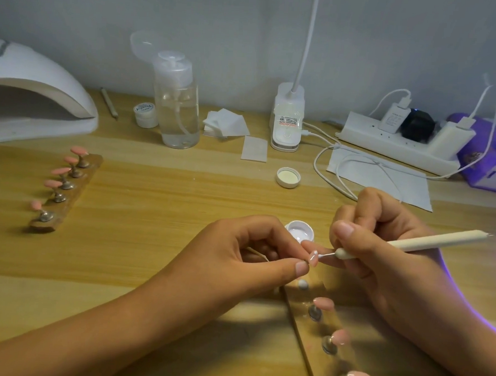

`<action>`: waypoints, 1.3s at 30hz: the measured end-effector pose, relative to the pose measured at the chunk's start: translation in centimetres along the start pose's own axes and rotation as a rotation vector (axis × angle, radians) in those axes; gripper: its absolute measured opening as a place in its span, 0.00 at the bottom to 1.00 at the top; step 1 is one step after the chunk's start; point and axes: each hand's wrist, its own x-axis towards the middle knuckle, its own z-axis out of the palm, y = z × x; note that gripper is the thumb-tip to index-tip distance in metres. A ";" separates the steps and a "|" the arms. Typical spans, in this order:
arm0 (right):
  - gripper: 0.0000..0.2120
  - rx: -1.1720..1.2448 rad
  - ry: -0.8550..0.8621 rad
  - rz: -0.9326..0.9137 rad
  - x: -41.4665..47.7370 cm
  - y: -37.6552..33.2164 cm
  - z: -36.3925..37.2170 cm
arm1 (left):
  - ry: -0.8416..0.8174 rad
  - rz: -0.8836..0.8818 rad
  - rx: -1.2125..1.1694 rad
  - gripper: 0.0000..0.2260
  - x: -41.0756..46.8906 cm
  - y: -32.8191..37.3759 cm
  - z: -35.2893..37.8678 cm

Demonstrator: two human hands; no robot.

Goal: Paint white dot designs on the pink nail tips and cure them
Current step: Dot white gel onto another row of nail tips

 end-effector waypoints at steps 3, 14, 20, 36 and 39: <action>0.10 0.006 -0.004 -0.001 0.0 0.0 0.0 | 0.008 -0.004 0.000 0.02 0.0 0.0 0.0; 0.11 -0.002 -0.009 0.008 0.0 0.1 0.0 | 0.029 -0.006 0.025 0.02 0.0 0.1 0.1; 0.10 -0.026 -0.021 0.006 0.1 0.2 -0.1 | 0.028 -0.007 0.027 0.02 0.0 0.2 0.1; 0.10 -0.055 -0.033 -0.014 0.2 0.3 -0.3 | 0.027 -0.002 0.031 0.02 -0.1 0.2 0.1; 0.10 -0.047 -0.038 -0.009 0.1 0.3 -0.2 | 0.020 -0.009 0.019 0.02 0.0 0.2 0.1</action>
